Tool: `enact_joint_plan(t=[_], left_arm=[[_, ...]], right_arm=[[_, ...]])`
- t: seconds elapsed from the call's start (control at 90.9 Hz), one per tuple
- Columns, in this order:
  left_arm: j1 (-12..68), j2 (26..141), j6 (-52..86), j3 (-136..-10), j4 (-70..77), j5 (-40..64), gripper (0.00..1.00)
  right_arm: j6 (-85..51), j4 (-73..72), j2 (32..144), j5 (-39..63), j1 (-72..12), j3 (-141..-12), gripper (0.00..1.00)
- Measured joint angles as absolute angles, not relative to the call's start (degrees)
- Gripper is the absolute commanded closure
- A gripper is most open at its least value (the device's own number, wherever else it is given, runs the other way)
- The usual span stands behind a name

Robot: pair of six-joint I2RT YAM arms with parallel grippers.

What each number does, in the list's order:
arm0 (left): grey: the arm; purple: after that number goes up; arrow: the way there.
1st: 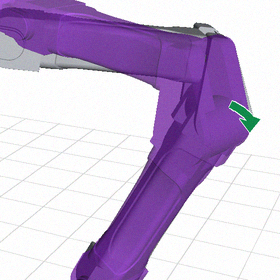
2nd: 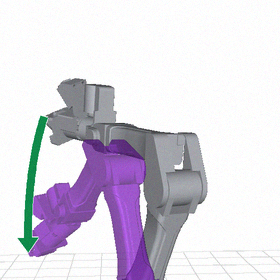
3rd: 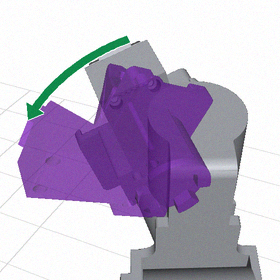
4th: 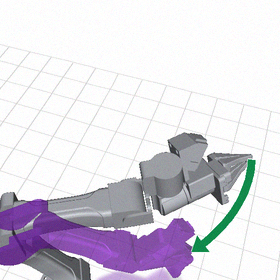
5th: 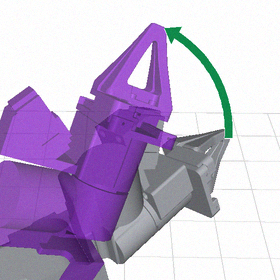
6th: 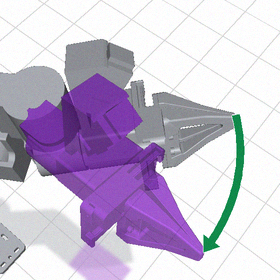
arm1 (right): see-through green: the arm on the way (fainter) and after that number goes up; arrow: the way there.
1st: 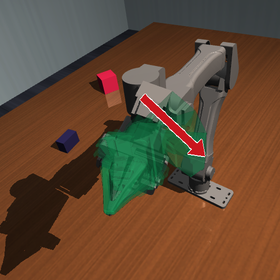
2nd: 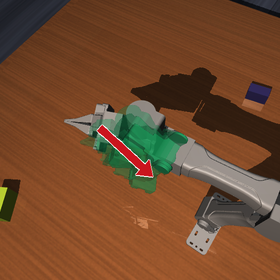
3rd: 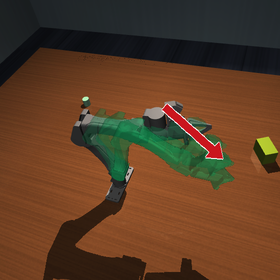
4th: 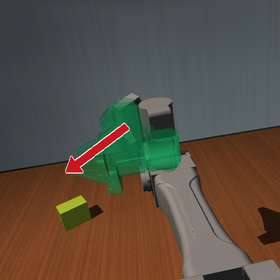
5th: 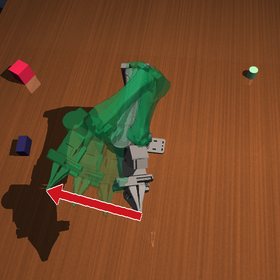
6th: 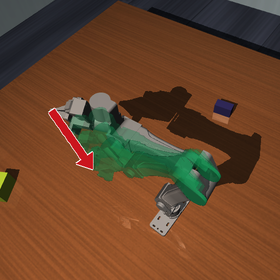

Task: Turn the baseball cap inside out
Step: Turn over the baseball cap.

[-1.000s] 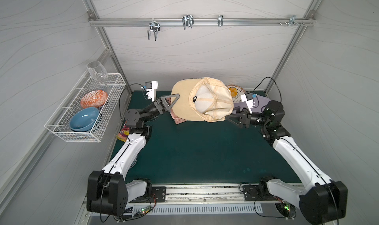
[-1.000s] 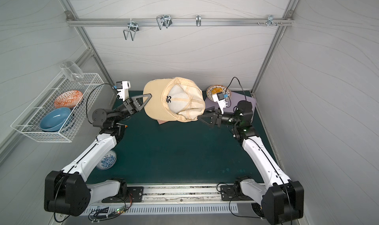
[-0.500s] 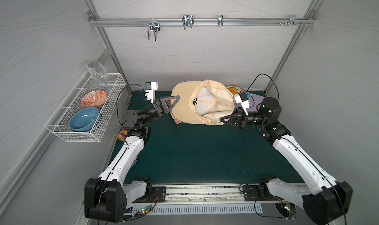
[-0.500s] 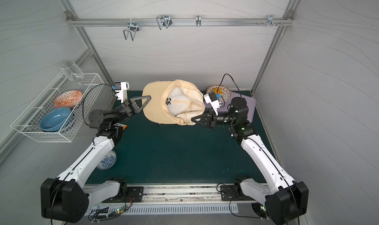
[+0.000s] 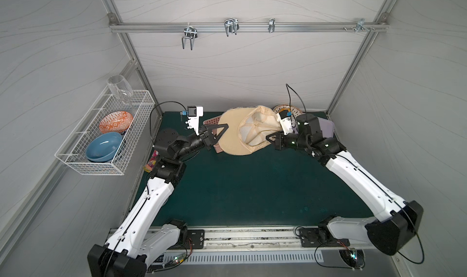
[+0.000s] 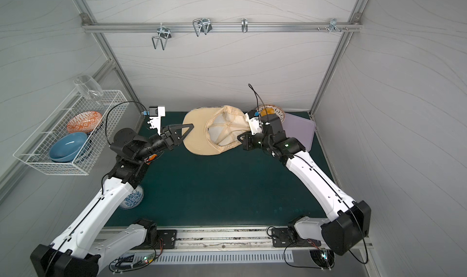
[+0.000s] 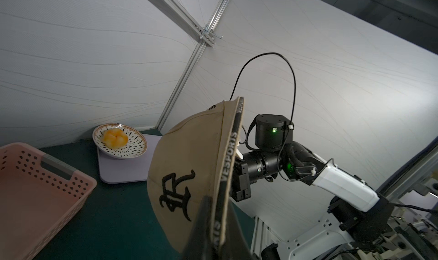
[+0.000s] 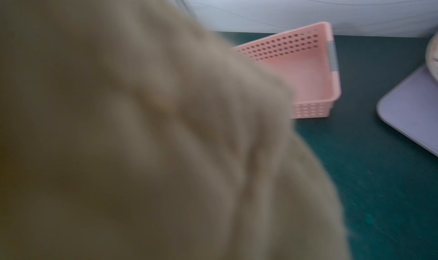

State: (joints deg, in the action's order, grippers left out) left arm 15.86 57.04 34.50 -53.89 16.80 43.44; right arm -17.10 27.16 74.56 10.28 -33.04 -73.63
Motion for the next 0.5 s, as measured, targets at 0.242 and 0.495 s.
enact_joint_plan(t=[0.242,0.495], left_arm=[[19.3,56.9,26.1,-54.0,4.6,33.6,1.00],[19.3,56.8,23.9,-54.2,-0.9,32.9,1.00]], right_arm=[[-19.4,29.7,75.6,-2.2,-34.5,-73.7,0.46],[-20.6,21.3,69.7,15.6,-22.0,-63.6,0.44]])
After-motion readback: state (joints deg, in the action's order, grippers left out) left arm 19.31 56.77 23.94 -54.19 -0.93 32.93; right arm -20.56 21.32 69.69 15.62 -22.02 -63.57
